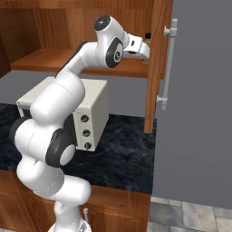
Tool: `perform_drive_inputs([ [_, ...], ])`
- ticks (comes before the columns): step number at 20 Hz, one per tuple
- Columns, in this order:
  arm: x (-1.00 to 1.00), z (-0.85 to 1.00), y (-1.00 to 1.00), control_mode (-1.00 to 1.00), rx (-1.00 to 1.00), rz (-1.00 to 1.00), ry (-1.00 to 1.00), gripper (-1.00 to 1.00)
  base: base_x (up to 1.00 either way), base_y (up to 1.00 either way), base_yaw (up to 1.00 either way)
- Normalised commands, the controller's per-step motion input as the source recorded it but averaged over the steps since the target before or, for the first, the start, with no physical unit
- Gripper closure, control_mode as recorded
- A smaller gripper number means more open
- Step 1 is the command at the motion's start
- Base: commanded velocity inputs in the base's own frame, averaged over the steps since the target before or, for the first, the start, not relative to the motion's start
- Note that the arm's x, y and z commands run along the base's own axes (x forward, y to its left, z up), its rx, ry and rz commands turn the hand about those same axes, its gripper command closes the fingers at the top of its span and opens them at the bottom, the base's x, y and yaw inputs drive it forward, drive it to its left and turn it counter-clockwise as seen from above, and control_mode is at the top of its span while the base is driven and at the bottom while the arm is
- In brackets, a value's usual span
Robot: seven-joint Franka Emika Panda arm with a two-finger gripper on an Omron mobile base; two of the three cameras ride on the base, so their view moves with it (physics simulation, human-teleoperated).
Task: Take the cinnamon bottle from the cabinet and place it on the dining table, next to the plate with the cupcake. Then take the chocolate from the dining counter and place it on the cupcake plate.
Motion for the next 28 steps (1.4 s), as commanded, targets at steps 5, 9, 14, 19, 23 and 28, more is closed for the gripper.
perform_drive_inputs([
  [5, 0.07, 0.0, -0.18, -1.0, 0.02, 0.0, -0.03, -1.0, 0.0, 0.0, 0.0],
  [9, 0.16, 0.0, -0.15, -1.0, 0.0, 0.0, -0.08, -1.0, 0.0, 0.0, 0.0],
  [14, 0.26, 0.0, -0.05, -1.0, 0.01, -0.02, -0.11, -1.0, 0.0, 0.0, 0.0],
  [19, 0.32, 0.0, -0.01, -1.0, 0.05, -0.06, -0.07, -1.0, 0.0, 0.0, 0.0],
  [23, 0.33, 0.0, -0.01, -1.0, 0.07, -0.07, -0.01, -1.0, 0.0, 0.0, 0.0],
  [28, 0.23, 0.0, -0.03, -1.0, 0.05, -0.06, 0.0, -1.0, 0.0, 0.0, 0.0],
])
